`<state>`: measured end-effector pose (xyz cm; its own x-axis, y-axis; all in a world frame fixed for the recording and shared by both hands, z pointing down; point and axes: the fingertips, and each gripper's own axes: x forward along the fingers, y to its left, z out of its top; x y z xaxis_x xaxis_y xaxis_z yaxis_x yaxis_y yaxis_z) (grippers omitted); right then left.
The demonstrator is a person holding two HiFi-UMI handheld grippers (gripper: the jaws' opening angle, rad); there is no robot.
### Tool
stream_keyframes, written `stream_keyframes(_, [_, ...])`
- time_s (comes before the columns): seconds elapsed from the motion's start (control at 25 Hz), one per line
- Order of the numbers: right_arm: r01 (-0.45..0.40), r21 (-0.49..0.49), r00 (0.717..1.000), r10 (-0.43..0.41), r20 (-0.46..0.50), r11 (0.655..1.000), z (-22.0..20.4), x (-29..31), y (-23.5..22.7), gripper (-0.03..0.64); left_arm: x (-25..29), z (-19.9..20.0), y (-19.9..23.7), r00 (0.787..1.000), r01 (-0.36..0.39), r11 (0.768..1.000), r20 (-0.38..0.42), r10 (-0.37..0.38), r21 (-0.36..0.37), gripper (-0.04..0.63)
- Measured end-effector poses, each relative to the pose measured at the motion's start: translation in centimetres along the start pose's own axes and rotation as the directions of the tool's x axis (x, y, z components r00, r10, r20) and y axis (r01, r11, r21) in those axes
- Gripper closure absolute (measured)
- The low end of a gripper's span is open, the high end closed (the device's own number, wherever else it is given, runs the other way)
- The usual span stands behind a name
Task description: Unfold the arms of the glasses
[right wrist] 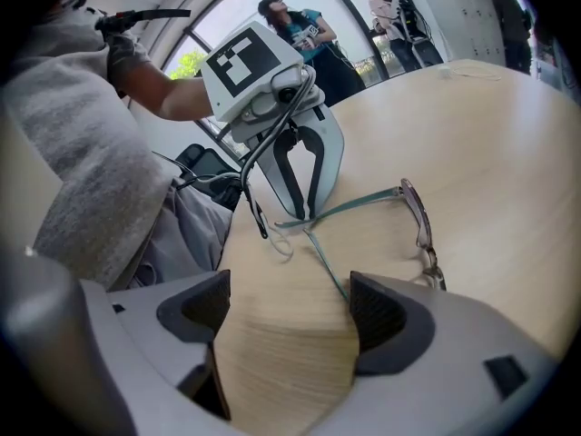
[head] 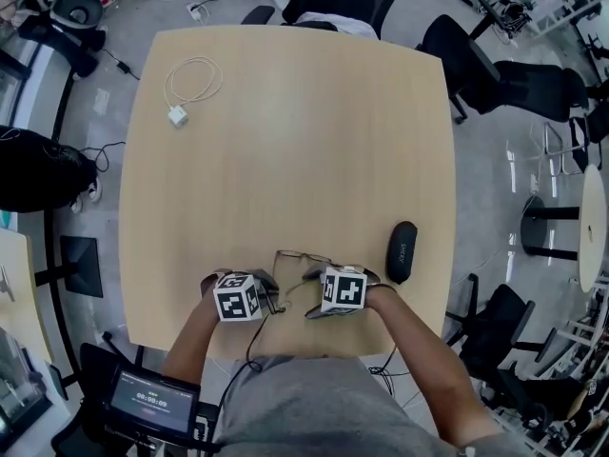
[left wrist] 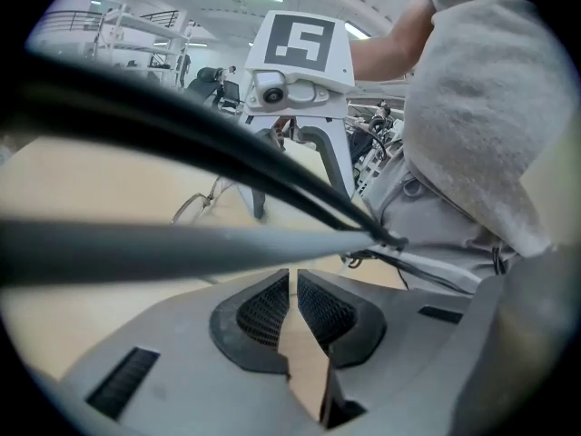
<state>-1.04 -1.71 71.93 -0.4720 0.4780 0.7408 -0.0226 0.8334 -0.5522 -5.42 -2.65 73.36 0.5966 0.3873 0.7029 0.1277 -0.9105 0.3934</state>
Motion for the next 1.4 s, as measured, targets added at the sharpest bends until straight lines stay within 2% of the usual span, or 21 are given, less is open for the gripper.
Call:
stream_keyframes(0.16, [-0.01,0.009,0.998,0.009,0.058,1.0,1.7,0.4,0.5,0.206,0.6,0.6,0.3,1.0,0.008,1.0,0.003,-0.008,-0.002,0.586])
stream_keyframes(0.44, [-0.05,-0.025,0.999,0.049,-0.008,0.998,0.1,2.6,3.0,0.206,1.2,0.7,1.1,1.0,0.016,0.997,0.01,-0.015,-0.078,0.586])
stream_keyframes(0.68, [-0.049,0.003,0.998,0.049,-0.044,0.999,-2.6,2.3,4.3,0.206,1.5,0.3,0.8,1.0,0.012,0.996,-0.022,-0.014,-0.088,0.586])
stream_keyframes(0.88, [-0.014,-0.013,0.995,0.013,-0.102,1.0,-4.5,1.8,4.3,0.206,1.5,0.3,0.7,1.0,-0.001,0.989,0.0,0.001,-0.146,0.586])
stream_keyframes(0.96, [0.016,-0.021,0.998,-0.017,-0.053,1.0,-3.0,1.4,4.0,0.206,1.3,0.5,0.6,1.0,-0.002,0.984,0.026,0.007,-0.176,0.586])
stream_keyframes(1.04, [0.044,0.002,0.998,-0.044,0.042,0.999,-0.3,1.3,3.4,0.206,1.0,0.8,0.6,0.998,0.004,0.977,0.063,0.009,-0.212,0.586])
stream_keyframes(1.12, [0.036,0.015,0.996,-0.037,0.08,0.999,1.4,2.1,3.2,0.206,0.7,1.0,0.7,0.995,0.012,0.97,0.097,0.013,-0.244,0.586])
stream_keyframes(1.24, [-0.012,0.0,0.999,0.012,0.033,1.0,1.4,4.0,4.1,0.206,0.3,1.5,1.1,0.987,0.048,0.949,0.158,0.001,-0.311,0.586])
stream_keyframes(1.4, [-0.033,-0.012,0.999,0.033,-0.026,0.999,-0.4,4.8,5.2,0.206,-0.5,1.9,0.9,0.964,0.165,0.892,0.26,-0.056,-0.421,0.578])
